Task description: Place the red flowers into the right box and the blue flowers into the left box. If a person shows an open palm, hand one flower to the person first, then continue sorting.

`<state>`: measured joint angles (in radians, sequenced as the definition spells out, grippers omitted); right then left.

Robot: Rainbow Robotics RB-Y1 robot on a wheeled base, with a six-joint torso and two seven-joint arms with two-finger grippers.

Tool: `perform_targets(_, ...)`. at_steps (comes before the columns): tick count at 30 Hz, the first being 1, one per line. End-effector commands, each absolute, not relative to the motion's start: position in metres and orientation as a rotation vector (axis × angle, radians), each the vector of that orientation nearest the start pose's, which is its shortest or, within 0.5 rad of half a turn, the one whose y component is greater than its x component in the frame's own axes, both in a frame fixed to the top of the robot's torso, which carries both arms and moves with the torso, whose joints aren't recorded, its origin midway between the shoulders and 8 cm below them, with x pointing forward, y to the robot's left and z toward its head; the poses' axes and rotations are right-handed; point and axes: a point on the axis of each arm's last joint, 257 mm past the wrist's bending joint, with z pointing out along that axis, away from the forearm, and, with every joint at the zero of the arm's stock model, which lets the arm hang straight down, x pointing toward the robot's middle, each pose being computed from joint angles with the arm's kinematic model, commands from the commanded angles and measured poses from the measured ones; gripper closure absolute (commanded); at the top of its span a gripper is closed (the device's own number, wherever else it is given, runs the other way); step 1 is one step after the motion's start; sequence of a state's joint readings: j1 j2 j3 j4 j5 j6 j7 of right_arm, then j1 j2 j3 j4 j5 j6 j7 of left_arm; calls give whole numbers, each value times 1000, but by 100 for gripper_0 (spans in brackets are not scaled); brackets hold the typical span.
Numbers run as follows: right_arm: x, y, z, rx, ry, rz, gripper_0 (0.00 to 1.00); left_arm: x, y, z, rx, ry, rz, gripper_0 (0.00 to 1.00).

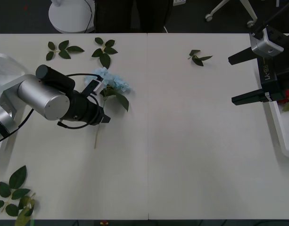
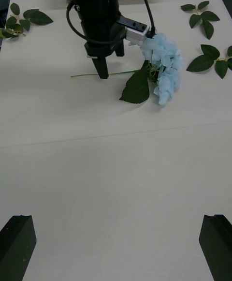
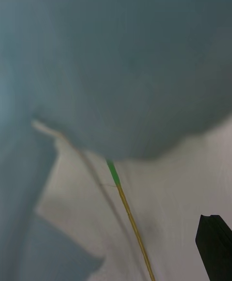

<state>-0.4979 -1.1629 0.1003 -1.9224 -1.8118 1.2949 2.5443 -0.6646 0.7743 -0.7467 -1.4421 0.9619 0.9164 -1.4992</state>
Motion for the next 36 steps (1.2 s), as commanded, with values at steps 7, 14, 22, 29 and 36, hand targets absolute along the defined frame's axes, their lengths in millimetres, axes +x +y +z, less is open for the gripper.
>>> perform_targets(7,406,-166,-41,-1702,1520,342,0,540,150,-313,670,2459,-209,0)
perform_targets(14,407,-166,-39,-1700,1516,337,0,537,153,-322,672,2478,-202,93)
perform_targets(22,408,-165,-37,-1691,1510,337,0,537,155,-323,673,2478,-193,100)
perform_targets(29,408,-164,-34,-1688,1504,340,0,539,156,-322,688,2468,-175,100)
perform_targets(36,407,-162,-31,-1677,1501,353,0,541,158,-322,698,2460,-159,100)
